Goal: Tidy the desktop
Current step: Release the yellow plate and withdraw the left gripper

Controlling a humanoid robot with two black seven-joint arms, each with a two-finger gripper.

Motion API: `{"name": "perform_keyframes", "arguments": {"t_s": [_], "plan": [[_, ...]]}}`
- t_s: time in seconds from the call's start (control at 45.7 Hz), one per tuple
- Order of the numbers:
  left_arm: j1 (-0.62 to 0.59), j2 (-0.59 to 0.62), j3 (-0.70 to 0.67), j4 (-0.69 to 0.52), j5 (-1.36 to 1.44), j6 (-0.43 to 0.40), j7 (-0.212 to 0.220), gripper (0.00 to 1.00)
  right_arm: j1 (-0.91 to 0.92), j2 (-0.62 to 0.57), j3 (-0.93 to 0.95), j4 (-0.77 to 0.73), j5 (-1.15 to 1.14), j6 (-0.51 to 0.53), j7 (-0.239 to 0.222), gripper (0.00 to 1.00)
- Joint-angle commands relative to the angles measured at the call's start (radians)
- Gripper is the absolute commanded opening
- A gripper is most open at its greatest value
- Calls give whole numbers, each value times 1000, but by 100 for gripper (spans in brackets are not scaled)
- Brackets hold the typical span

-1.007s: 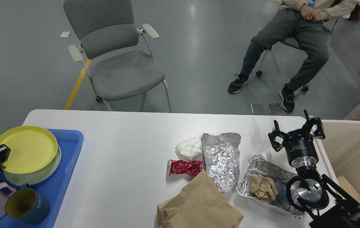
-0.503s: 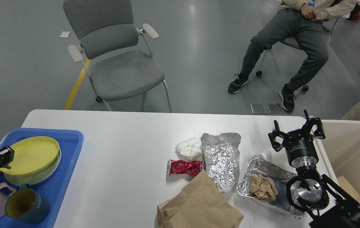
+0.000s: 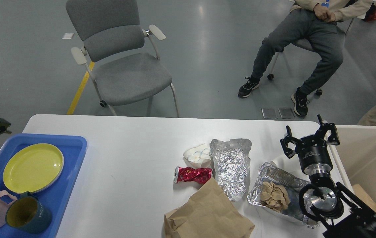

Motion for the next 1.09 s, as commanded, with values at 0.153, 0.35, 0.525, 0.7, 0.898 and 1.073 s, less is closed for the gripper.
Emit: {"name": "perform_keyframes", "arguments": {"t_s": [0.153,0.35,0.525,0.7,0.898,1.073], "plan": [[108,41,-732,42,4,-1,-7,96,-1,0,1,-1,0,0,0,100],[349,-62,-1371,41,5,-14,-7,96,0,0,-1,-1,0,0,0,100],[576,-199,-1783,-2,22,-17,-88,96,0,0,1,1,0,0,0,100],[801,-284,-1981,-229,71,-23,-247,96,0,0,-1,1,0,0,0,100],[993,-484,-2265,-298,326,-58,-237,96,0,0,1,1,0,0,0,100],[1040,-579,-2338,-292,367,-98,-188,96,0,0,-1,1,0,0,0,100]]}}
